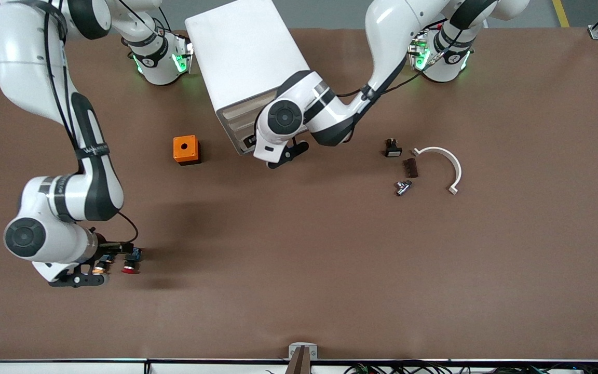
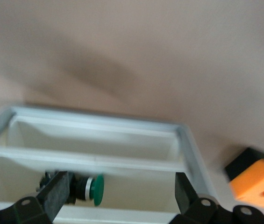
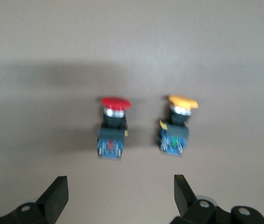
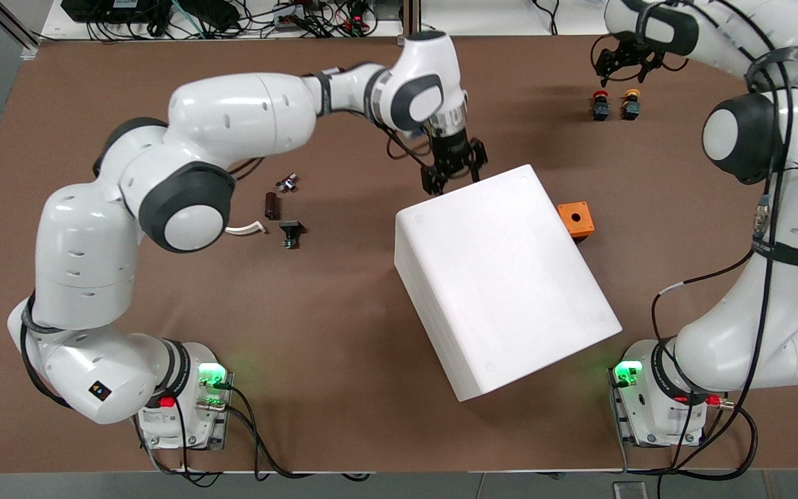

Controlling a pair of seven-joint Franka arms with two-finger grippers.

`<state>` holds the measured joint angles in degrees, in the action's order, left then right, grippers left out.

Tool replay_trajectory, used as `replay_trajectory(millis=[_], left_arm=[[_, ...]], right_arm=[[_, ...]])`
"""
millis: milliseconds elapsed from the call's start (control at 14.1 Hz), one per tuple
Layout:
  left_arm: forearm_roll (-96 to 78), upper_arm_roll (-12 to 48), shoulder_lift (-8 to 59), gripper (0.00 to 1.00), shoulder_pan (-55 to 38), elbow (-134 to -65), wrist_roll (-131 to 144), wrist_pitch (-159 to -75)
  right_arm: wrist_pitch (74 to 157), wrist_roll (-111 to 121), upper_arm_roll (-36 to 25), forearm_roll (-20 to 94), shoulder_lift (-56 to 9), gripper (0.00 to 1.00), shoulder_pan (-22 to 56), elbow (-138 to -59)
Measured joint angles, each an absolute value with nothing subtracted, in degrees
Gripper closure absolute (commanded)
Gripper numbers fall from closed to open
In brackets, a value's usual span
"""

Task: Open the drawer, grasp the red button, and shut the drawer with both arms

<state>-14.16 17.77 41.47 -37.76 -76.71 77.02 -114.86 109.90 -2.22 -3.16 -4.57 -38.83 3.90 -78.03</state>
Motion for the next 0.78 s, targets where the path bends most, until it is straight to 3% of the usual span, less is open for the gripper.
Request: replay_trajectory(millis=[354,780], left_arm=[[-9.9,17.7,30.5,0.00,-26.8,-74.7,73.8,-113.8],[-9.7,17.4,19.3,0.00,-12.4,-75.0,55.9,-99.4]], right_arm=[[95.3,-2.2,-2.5,-4.2,-25.9,0.00,4.1,-78.9],[93.3,-2.2,-2.0,-3.5,-11.8,0.00,4.7,-86.5]])
